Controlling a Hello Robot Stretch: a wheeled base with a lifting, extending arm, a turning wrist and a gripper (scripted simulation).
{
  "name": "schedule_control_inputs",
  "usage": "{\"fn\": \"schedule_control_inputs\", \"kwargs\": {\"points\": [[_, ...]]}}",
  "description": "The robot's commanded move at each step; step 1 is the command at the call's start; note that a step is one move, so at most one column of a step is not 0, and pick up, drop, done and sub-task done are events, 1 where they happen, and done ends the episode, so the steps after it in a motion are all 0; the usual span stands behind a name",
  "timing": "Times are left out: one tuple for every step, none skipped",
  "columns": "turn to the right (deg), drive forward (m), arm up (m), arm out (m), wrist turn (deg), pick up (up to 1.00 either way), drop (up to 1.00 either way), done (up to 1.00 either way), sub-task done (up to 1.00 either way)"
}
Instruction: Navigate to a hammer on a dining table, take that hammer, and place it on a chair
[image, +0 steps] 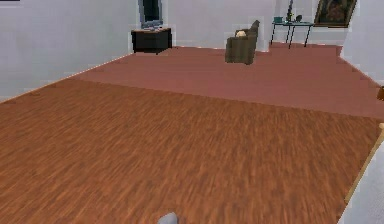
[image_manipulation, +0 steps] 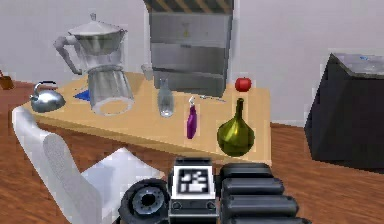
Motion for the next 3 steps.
{"fn": "schedule_control_inputs", "kwargs": {"points": [[0.0, 0.0, 0.0, 0.48, 0.0, 0.0, 0.0, 0.0, 0.0], [0.0, 0.0, 0.0, 0.0, 39.0, 0.0, 0.0, 0.0, 0.0], [0.0, 0.0, -0.3, 0.0, 0.0, 0.0, 0.0, 0.0, 0.0]]}}
